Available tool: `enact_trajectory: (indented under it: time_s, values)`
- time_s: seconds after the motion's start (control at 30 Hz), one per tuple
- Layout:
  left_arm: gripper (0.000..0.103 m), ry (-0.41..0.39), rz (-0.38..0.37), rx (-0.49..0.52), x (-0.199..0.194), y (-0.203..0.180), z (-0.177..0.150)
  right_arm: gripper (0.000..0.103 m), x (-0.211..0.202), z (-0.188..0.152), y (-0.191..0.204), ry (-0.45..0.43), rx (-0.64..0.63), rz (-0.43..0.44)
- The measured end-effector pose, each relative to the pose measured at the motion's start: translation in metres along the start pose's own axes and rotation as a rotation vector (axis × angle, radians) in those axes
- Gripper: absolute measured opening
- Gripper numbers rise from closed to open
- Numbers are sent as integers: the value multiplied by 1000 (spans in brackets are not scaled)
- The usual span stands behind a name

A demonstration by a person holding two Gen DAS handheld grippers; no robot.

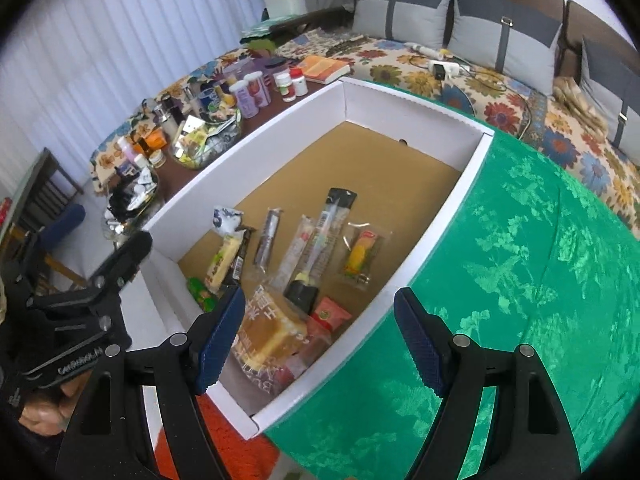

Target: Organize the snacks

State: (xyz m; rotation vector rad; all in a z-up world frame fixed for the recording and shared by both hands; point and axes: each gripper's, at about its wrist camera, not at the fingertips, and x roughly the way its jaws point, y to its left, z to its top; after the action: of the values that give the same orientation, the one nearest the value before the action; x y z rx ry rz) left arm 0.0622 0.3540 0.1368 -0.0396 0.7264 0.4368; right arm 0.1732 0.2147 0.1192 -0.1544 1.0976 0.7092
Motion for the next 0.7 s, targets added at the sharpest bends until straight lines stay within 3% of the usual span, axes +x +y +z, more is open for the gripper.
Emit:
enact_trajectory:
  time_s: [0.7]
  values:
    - [103, 40, 12, -41, -11, 11, -10, 80, -4, -5, 13, -9, -36, -30]
